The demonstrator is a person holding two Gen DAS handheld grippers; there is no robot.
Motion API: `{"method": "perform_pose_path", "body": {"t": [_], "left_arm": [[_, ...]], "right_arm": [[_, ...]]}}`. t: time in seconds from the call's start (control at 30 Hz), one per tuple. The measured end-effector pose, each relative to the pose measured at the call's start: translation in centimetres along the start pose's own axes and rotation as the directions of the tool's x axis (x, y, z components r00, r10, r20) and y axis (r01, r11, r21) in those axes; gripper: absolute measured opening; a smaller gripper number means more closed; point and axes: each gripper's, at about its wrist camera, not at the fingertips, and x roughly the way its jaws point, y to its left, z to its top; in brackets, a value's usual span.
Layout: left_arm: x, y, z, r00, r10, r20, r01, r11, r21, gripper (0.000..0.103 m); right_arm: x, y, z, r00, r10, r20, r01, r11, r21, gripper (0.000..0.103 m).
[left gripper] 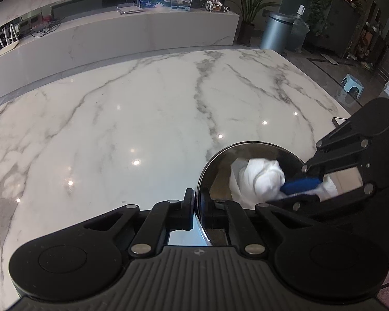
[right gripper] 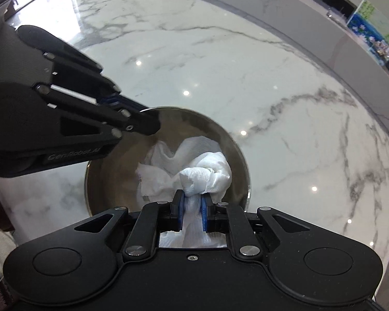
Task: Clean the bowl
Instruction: 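Keep rubbing the tissue around the bowl interior with the right gripper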
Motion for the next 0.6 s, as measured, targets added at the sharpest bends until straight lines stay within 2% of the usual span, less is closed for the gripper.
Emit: {"method": "perform_pose_path", "body": {"t": [0.27,0.47,0.6], "left_arm": [[-0.2,-0.1,0.0,1.000,-0.023,0.009,0.023,1.000,0.002,0.005],[-0.1,-0.1,0.1,1.000,-0.026,0.010,0.026,1.000,-0.001,0.005],[-0.1,-0.1,0.1,1.000,-0.020,0.021,0.020,1.000,-0.007,0.004]], "right_arm": [[0.1,-0.5,0.2,0.998,-0.003,0.058,0.001,1.000,0.028,0.011],[1.1,-0.1,0.6,0.998,0.034,0.062,-0.036,0.999,0.032,0.011],[1.1,0.0,0.5,0.995,0.086,0.055,-0.088,0.996,0.029,0.012]]}}
